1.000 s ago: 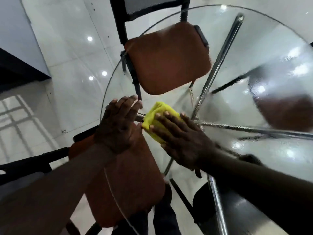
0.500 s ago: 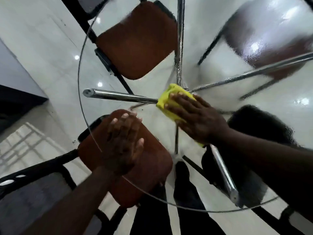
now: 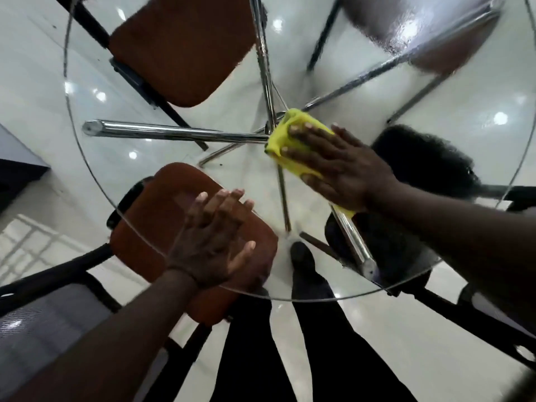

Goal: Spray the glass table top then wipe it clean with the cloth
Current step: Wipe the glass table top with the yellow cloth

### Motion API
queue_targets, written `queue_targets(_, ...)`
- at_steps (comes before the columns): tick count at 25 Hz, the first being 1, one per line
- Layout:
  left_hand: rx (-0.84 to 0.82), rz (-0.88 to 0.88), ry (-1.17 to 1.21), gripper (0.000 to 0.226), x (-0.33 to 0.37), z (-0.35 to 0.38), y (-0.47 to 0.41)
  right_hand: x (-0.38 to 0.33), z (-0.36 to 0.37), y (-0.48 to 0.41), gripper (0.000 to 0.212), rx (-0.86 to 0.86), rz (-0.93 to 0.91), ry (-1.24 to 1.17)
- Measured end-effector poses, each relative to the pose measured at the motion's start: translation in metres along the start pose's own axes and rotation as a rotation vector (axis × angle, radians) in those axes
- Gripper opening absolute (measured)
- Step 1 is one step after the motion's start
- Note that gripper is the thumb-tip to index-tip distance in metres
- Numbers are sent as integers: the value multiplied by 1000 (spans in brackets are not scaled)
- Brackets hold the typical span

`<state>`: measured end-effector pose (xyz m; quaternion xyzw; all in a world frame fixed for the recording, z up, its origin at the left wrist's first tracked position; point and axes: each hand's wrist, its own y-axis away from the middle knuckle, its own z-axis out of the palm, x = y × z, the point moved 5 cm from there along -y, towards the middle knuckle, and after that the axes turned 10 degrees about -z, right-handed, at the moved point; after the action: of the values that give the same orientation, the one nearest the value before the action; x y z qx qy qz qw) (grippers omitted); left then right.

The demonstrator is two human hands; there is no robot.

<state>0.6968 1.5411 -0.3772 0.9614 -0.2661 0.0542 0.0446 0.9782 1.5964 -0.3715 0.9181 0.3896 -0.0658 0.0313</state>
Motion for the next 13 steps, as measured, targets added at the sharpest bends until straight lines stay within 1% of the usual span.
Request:
queue_targets(1, -23, 15, 6, 74, 1, 3, -1, 14, 1, -2, 60, 48, 275, 15)
queue_targets(2, -32, 15, 4, 74, -1, 8, 0, 15, 7, 6, 63, 102, 598, -32)
queue_targets(3, -50, 12, 3, 73, 1, 10, 0, -9, 12, 14, 65, 151, 800, -73)
queue_targets(4, -72, 1, 9, 73, 1, 10, 2, -47, 22, 26, 67, 193, 937, -132)
queue_targets(5, -103, -10, 19, 72, 1, 9, 4, -92, 27, 33, 67, 194, 909, -147)
queue_targets(6, -78, -7, 2, 71, 0, 6, 2, -126, 24, 35, 65, 162, 736, -107)
queue_targets(7, -59, -11, 4, 71, -1, 4, 1, -141, 22, 37, 62, 114, 522, -108)
queue_targets(8, -55, -2, 7, 71, 1, 3, -1, -136, 17, 42, 59, 58, 298, -107)
queue_targets(9, -45, 6, 21, 70, 2, 3, -1, -125, 12, 46, 58, -3, 129, -46)
queue_targets(10, -33, 11, 35, 69, 0, 8, -1, -112, 17, 51, 57, -63, 57, 17)
queue_targets(11, -36, 6, 47, 68, -4, 12, -2, -92, 23, 56, 57, -63, 123, 61)
queue_targets(12, -50, 3, 40, 68, -4, 13, 0, -74, 25, 65, 58, -5, 342, 56)
queue_targets(13, -62, -6, 34, 68, -3, 12, 2, -66, 25, 78, 60, 93, 647, 25)
